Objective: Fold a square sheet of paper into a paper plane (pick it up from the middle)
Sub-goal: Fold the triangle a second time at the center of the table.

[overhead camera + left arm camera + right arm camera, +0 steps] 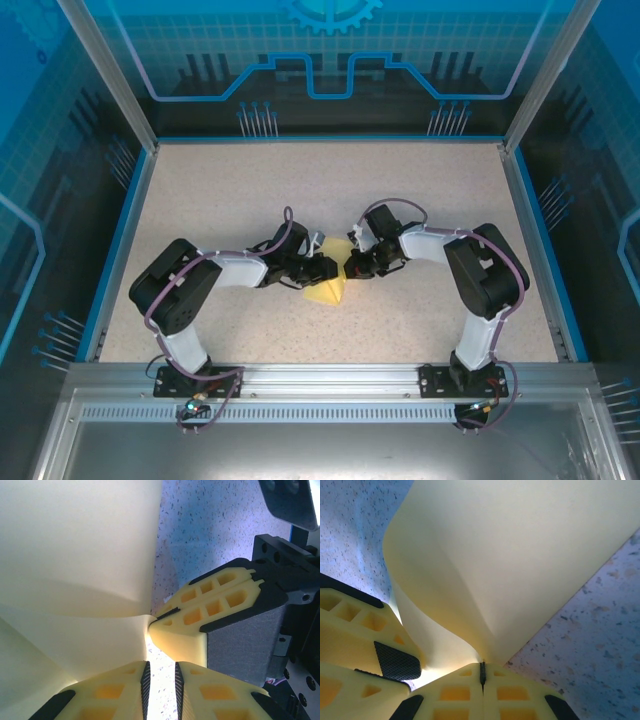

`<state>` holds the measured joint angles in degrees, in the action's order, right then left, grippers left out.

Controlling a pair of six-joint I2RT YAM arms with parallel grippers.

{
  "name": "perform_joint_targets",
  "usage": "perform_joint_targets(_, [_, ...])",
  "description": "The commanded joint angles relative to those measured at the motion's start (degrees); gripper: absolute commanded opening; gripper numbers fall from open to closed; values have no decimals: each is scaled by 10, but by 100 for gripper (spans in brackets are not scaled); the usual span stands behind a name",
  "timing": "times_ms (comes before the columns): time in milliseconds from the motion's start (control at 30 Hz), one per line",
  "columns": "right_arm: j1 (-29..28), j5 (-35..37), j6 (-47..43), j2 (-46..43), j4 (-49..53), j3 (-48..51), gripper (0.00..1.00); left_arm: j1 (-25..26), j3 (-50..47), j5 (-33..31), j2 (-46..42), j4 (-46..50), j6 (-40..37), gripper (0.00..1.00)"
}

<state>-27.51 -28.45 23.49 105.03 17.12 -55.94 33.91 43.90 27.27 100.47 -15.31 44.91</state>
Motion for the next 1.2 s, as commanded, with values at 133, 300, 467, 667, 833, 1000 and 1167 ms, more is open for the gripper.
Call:
perform_joint_targets(133, [-7,6,0,11,11,-17,2,4,11,-2,14,9,-5,23])
perform_joint_targets(300, [-7,5,1,13,13,-19,3,4,11,-3,19,9,-5,23])
perform_joint_targets(467, [-7,4,-3,13,14,-22,3,4,12,-5,19,14,-6,23])
perform_joint_targets(667, [-6,5,-6,17,20,-29,3,4,12,-7,20,17,-8,23])
perform_joint_targets(833, [-7,7,-7,18,23,-28,3,5,11,-11,20,21,-8,23])
perform_joint_targets(1000, [-7,5,-8,21,27,-29,4,5,11,-16,22,25,-9,22])
perform_joint_targets(1167, [-7,-2,-13,22,37,-30,4,5,10,-16,19,27,-9,23])
